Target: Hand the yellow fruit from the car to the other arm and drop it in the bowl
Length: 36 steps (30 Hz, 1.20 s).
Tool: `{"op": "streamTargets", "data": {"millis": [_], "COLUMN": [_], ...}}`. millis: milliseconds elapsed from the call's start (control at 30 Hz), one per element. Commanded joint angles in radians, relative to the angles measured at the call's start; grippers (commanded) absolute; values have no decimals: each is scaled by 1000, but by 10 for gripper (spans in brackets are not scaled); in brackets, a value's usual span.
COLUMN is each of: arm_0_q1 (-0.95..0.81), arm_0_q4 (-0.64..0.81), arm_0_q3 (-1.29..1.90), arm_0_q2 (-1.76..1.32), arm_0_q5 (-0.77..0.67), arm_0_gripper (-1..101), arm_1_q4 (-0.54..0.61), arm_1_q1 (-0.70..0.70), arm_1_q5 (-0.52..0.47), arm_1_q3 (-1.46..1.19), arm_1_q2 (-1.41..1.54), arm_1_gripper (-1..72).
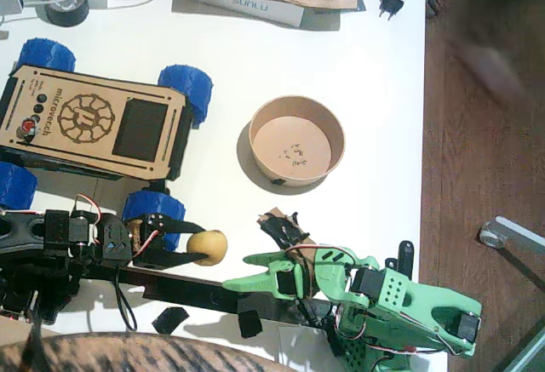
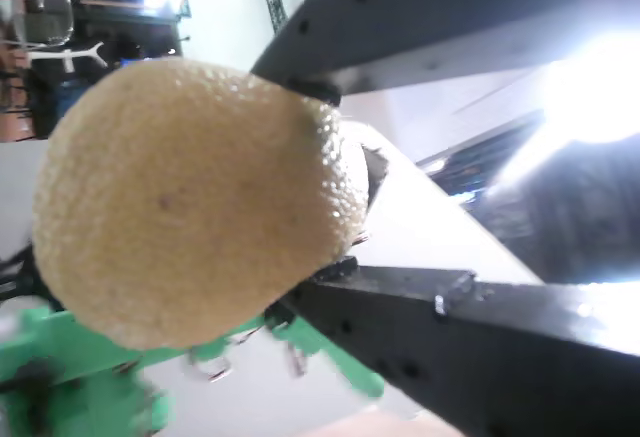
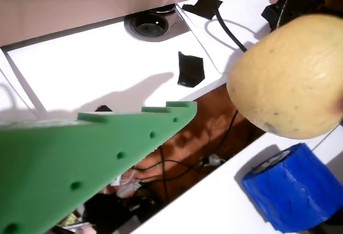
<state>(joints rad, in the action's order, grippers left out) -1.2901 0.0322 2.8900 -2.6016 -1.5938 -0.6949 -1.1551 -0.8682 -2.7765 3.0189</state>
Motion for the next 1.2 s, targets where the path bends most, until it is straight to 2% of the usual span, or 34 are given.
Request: {"op": "streamTargets", "data": {"millis": [0,500,1167], "arm_0_q1": [-8,-3,-2], "arm_0_q4": [72,81,77], "arm_0_q3": [-12,-12,-12], "arm_0_q2": [-2,-5,9], "arm_0_q5": [-17,-17,-17], "arm_0_gripper": [0,0,0], "arm_1_q4": [54,325,385], "arm_1_q1": [-9,-6,110], "arm_1_q5": [-26,-34,-109], "arm_1_q3": [5,66,106], "arm_1_q2": [-26,-265,-276], "arm_1_gripper": [344,365,364]}}
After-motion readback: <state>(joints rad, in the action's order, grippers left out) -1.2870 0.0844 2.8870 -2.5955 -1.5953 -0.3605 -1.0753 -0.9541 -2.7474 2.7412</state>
